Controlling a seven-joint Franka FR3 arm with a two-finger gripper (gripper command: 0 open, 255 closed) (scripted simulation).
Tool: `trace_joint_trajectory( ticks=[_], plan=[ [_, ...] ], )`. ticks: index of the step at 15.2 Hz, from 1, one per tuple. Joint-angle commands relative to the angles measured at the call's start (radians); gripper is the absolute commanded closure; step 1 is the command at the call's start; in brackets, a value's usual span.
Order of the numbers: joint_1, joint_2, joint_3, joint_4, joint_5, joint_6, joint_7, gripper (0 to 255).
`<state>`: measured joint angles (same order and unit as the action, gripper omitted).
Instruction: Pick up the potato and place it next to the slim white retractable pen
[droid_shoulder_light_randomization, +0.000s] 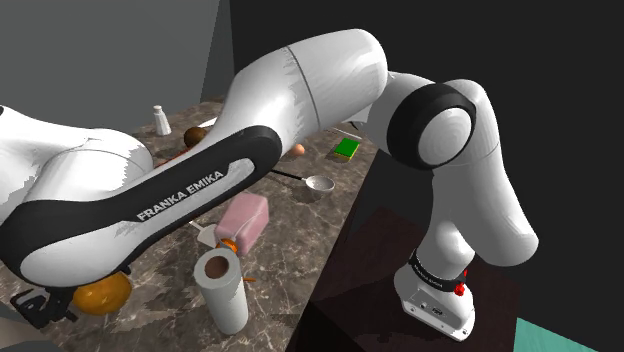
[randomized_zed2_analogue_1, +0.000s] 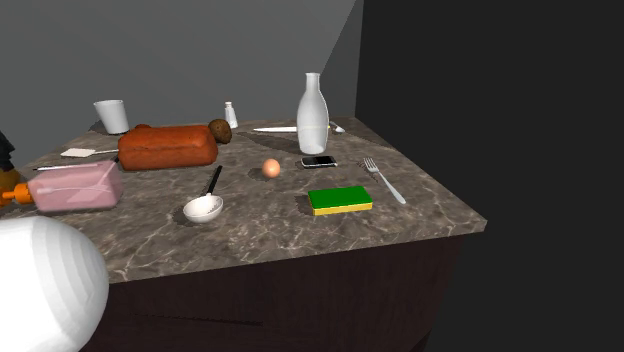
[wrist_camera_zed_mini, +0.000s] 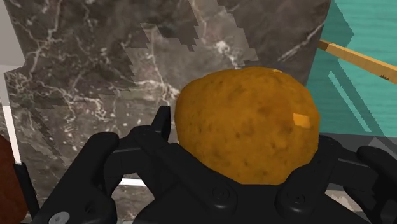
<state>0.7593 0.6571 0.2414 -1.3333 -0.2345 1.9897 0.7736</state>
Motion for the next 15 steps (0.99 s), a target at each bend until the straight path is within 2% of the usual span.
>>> trace_joint_trajectory(
  ticks=[1,4,8,15],
  plan=[
    [-0.001,0.01,-0.003,-0.013,-0.001,0.001,0.002,0],
    [-0.003,0.013,-0.004,-0.001,-0.001,-0.007,-0.002,0],
    [0.004,-0.02,0.004,0.072,0.01,-0.113,-0.012,0],
    [0.004,-0.02,0.004,0.072,0.01,-0.113,-0.012,0]
  ],
)
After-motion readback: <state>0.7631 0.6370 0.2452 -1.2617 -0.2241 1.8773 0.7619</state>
